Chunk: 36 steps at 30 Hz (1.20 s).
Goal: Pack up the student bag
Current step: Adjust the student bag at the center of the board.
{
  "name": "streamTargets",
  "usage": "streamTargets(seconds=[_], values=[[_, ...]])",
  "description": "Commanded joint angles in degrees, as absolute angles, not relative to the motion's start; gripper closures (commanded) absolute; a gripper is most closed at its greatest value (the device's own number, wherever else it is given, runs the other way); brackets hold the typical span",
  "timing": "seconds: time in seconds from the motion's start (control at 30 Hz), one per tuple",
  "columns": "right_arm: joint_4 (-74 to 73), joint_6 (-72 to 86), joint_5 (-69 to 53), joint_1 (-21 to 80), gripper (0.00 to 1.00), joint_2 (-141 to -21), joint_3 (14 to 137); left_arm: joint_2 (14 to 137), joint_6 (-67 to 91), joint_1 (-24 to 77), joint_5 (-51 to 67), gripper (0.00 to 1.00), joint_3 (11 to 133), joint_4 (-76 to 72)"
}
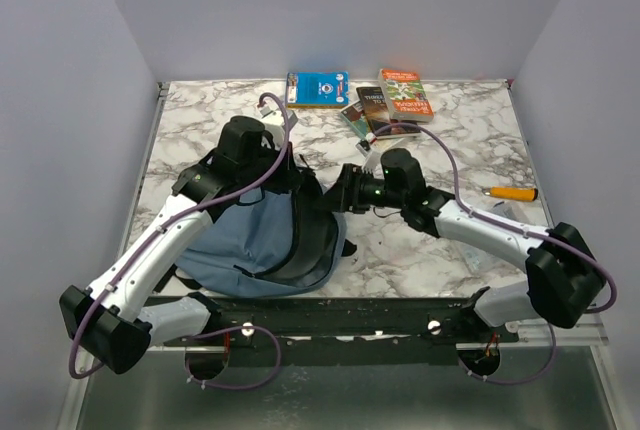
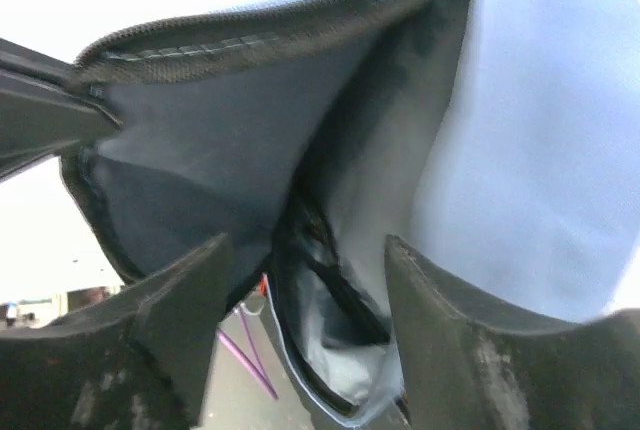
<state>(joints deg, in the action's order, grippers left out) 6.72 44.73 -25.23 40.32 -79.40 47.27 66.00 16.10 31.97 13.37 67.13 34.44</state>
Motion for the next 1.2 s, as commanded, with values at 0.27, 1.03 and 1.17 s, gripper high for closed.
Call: streamTargets(seconds=[0.27, 1.03, 1.17], values=[[28.05, 62.16, -24.96, 42.80, 0.67, -90.52, 52.86, 64.15, 19.02, 34.49, 15.23, 0.92, 64.32, 33.88], [42.87, 93.64, -18.69, 43.12, 0.67, -93.92, 51.06, 63.89, 24.88, 49.48, -26.65, 0.22, 57.83, 37.79], [43.63, 94.83, -16.31, 43.14, 0.67, -93.08, 50.38, 66.76, 24.87, 49.48, -23.54, 0.08, 57.67, 37.64]])
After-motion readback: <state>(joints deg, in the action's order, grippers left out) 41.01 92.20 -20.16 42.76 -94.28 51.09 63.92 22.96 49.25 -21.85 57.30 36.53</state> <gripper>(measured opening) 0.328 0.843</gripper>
